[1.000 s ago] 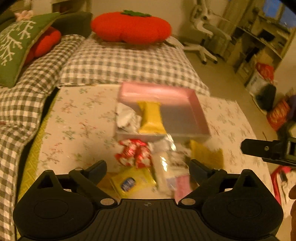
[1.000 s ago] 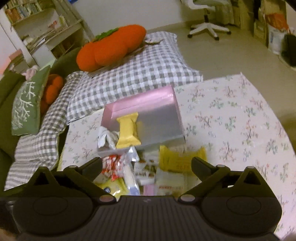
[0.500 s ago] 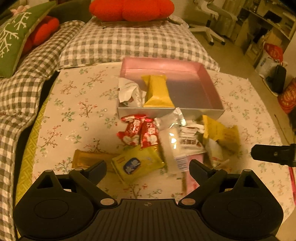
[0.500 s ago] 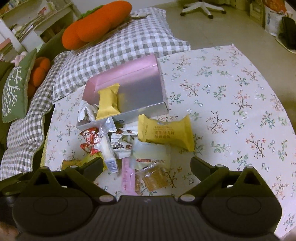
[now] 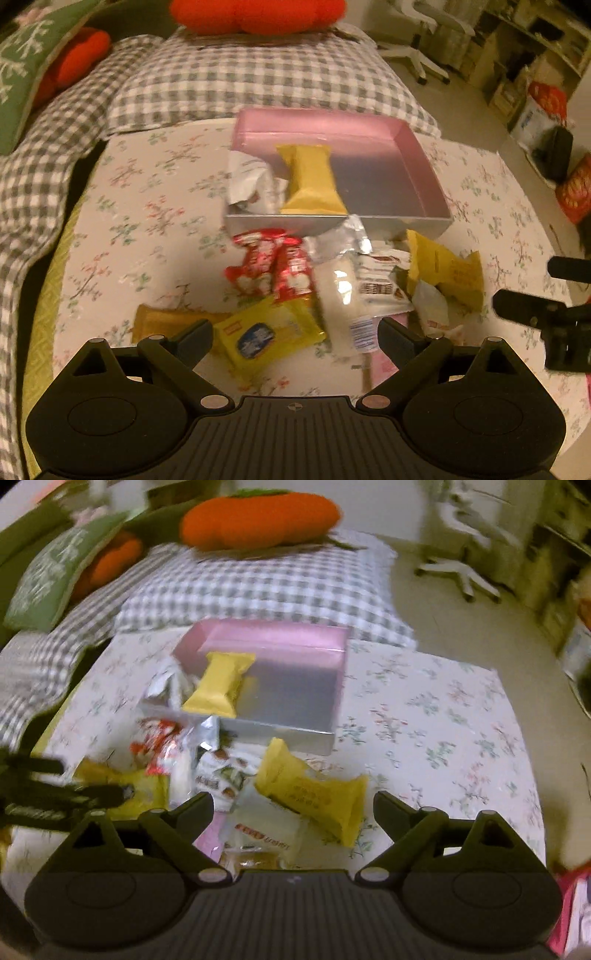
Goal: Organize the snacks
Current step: 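Grasp the clear packet with the left tool while the right grasps another yellow cake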
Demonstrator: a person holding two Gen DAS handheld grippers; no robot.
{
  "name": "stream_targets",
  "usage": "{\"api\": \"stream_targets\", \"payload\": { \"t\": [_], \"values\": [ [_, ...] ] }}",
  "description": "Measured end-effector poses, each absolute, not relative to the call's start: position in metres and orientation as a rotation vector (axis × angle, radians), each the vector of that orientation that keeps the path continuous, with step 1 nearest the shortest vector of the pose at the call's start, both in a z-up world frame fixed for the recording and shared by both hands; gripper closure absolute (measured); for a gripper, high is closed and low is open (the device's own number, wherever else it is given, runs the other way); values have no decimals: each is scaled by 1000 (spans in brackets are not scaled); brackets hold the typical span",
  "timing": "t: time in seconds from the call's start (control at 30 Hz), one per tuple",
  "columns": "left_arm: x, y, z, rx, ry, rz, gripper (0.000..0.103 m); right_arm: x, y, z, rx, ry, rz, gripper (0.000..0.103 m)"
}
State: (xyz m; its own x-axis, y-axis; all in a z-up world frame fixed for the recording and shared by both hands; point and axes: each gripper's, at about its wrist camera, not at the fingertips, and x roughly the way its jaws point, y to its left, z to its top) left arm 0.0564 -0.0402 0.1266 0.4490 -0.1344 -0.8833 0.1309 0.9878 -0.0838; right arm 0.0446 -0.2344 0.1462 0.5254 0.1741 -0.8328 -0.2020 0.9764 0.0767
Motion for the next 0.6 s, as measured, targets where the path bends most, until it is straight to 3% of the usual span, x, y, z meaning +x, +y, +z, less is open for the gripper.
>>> {"api": "stream_targets", "payload": {
  "t": [0.27, 0.6],
  "values": [
    [96, -69, 96, -51, 1228, -103, 6, 75, -242, 121, -198, 1056, 285, 22],
    [96, -73, 57, -31, 1145, -29, 6, 92, -224, 83, -384, 1044, 418, 31]
  ]
}}
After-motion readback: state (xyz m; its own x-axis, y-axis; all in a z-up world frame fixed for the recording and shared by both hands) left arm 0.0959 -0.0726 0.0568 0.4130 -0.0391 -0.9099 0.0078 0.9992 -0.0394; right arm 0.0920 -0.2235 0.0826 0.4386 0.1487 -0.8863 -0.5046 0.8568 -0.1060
